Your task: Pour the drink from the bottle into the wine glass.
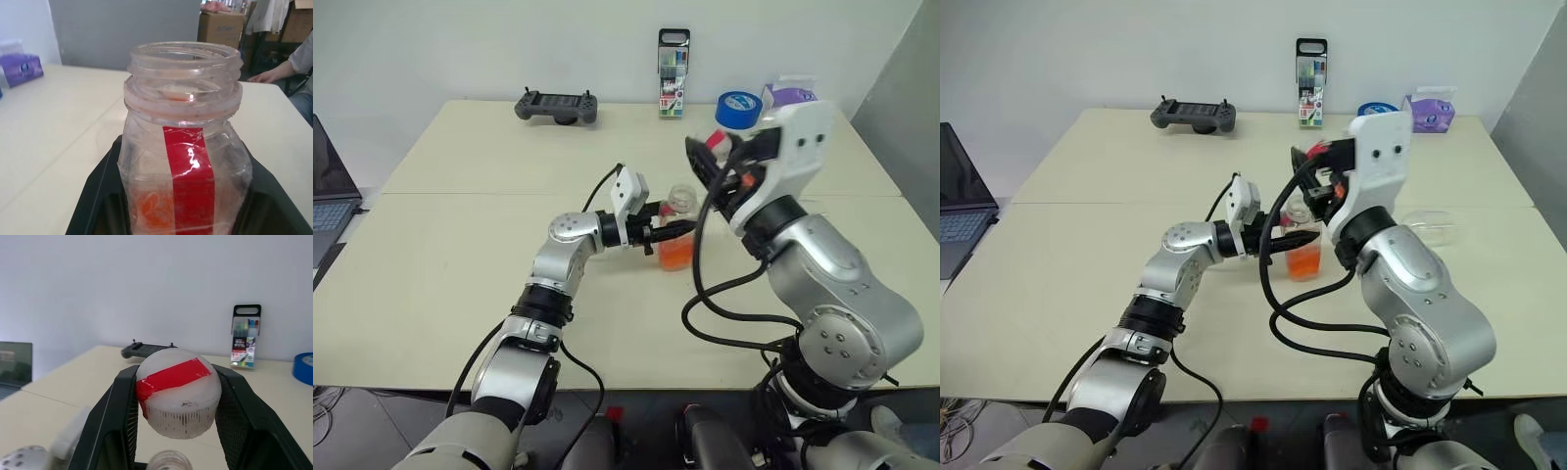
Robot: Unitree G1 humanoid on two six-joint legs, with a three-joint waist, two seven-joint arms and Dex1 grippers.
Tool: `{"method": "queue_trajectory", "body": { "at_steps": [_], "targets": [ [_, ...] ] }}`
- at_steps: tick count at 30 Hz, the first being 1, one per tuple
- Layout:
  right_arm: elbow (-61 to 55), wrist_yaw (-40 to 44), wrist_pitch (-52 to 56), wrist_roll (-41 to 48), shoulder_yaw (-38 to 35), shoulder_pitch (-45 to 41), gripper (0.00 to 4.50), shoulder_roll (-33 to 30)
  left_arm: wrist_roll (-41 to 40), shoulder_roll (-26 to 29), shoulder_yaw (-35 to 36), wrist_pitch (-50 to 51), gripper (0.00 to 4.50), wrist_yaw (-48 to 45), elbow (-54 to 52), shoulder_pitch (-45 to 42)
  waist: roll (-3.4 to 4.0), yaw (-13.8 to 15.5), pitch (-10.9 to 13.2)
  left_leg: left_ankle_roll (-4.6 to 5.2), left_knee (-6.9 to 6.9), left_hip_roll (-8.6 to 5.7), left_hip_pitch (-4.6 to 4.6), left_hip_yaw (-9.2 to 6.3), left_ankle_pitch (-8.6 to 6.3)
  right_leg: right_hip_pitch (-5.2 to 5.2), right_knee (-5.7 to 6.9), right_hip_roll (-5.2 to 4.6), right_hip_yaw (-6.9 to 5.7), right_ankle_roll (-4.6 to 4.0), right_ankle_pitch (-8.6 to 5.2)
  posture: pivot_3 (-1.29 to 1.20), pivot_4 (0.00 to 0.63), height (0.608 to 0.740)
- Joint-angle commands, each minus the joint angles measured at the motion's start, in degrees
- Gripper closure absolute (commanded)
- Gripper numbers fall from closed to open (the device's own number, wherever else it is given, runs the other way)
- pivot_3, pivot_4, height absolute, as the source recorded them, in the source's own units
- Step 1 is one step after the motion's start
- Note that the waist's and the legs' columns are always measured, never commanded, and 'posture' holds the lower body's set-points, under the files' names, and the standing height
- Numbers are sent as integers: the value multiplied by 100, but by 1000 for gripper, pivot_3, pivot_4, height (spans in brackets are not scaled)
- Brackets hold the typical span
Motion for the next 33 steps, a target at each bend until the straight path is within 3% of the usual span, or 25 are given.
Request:
{"method": "queue_trajectory", "body": {
  "at_steps": [1,3,6,13,17,21,29,33],
  "targets": [
    [-155,-131,60,7,-163,-54,2650,-98,-33,-31,86,-247,2679,-42,-54,-141,0,6,0,0,1,-1,0,1,0,1,0,-1,1,0,0,0,150,740],
    [-67,-400,19,-298,-300,181,2650,-294,-37,-34,110,-286,2679,-38,-37,-146,0,9,0,0,1,-4,-1,3,0,1,-3,-4,4,0,0,0,150,740],
    [73,-658,-493,-800,-544,1242,2650,-725,-44,-30,160,-346,2679,0,-15,-191,-5,39,-4,-1,1,-8,-2,5,0,7,-12,-10,2,1,-1,0,150,740],
    [1617,-629,-2649,-1273,-1246,3120,2650,-966,-108,-64,268,-269,2679,56,-139,-364,-4,13,-4,0,0,-13,2,29,0,5,-6,-13,14,3,-2,0,150,740],
    [2571,-477,-3451,-1231,-1331,3085,1435,-1151,-136,-58,302,-220,2679,59,-191,-463,-3,-39,-4,2,0,-6,15,49,1,8,-5,8,27,6,-4,0,150,740],
    [3178,-447,-3293,-1224,-1246,2912,37,-1318,-99,18,332,-268,2679,47,-78,-530,-3,-60,-4,3,-4,-4,15,52,0,7,-3,22,24,12,-7,0,150,740],
    [2549,-379,-2824,-1311,-984,2833,0,-1662,23,330,495,-531,2679,186,499,-775,-3,-41,-4,3,-2,-1,9,42,0,6,-2,15,17,3,-2,0,150,740],
    [1522,-124,-2447,-1574,-315,2735,0,-2305,107,580,656,-711,2679,356,837,-919,-1,-43,-3,3,-3,-3,7,44,0,5,-5,13,18,5,-3,0,150,740]
  ]
}}
